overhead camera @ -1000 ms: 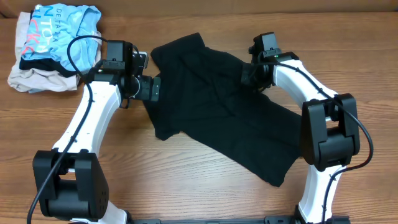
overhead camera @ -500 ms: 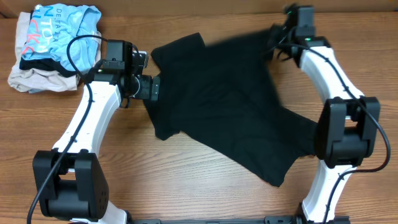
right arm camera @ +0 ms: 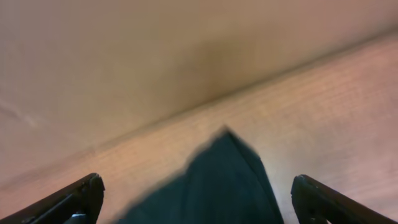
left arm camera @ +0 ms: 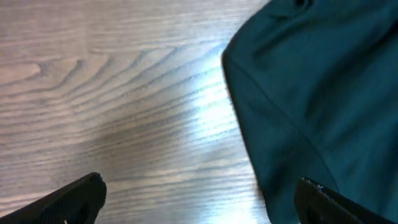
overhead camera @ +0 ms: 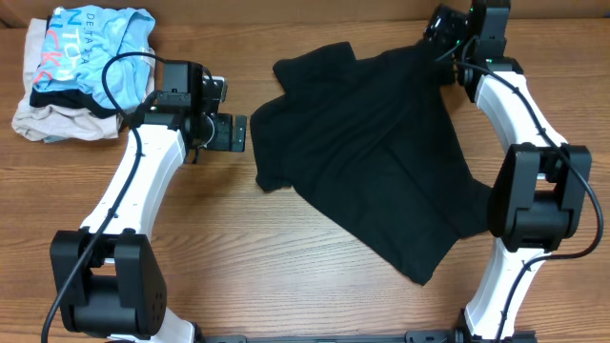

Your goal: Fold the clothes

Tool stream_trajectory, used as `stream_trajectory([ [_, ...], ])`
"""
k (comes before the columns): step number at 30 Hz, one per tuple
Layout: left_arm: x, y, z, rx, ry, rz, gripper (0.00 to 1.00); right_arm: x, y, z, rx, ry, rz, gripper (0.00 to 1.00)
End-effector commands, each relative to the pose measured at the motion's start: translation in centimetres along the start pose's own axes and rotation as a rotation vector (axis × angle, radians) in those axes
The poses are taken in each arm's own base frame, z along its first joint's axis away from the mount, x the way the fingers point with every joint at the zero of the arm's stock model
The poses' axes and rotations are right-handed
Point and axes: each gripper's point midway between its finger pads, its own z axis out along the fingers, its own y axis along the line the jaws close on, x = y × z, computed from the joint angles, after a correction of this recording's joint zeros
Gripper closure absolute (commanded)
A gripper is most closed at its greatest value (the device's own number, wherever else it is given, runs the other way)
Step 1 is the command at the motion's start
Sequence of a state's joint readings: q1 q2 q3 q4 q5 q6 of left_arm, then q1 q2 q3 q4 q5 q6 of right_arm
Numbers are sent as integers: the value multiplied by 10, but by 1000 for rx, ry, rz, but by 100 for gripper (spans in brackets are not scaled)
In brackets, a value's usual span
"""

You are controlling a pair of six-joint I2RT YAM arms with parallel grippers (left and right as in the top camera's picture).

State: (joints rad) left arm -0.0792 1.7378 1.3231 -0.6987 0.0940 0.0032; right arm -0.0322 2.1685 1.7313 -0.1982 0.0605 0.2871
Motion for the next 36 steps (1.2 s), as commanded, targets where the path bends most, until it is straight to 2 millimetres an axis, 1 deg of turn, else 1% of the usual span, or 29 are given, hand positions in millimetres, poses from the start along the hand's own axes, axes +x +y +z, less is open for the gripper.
stream_trajectory([
  [1,-15,-7,-3,14,-46,24,0,-10,11,-34,-40,57,3,0],
  [4,-24,-14,-4,45,-88,99,0,3,21,-68,-88,180,8,0],
  [7,-40,-24,-2,80,-154,177,0,18,27,-111,-117,306,20,0],
  [9,-53,-32,4,93,-205,217,0,20,30,-136,-133,347,23,0],
  [10,-62,-39,12,99,-238,237,0,17,32,-153,-137,353,23,0],
  [11,-67,-45,18,104,-253,254,0,14,34,-166,-146,351,24,0],
  [14,-74,-63,43,125,-244,299,0,4,41,-204,-180,342,27,0],
  [16,-75,-77,62,140,-217,340,0,1,42,-224,-182,335,26,0],
  [18,-77,-94,82,155,-192,387,0,0,41,-240,-181,337,26,0],
  [19,-81,-106,99,152,-181,421,0,3,39,-249,-172,349,25,0],
  [23,-90,-119,125,100,-181,459,0,16,34,-256,-151,405,28,0],
  [25,-93,-122,134,71,-186,467,0,21,32,-256,-147,423,16,0],
  [27,-93,-118,142,26,-190,469,0,24,31,-257,-143,434,10,1],
  [30,-88,-104,154,-49,-166,450,0,25,30,-257,-142,439,11,1],
  [32,-85,-85,160,-146,-143,393,1,25,31,-257,-142,439,11,1],
  [34,-80,-67,161,-236,-121,347,0,25,31,-257,-142,439,11,1],
  [36,-77,-56,160,-283,-102,324,0,25,31,-257,-142,440,11,1],
])
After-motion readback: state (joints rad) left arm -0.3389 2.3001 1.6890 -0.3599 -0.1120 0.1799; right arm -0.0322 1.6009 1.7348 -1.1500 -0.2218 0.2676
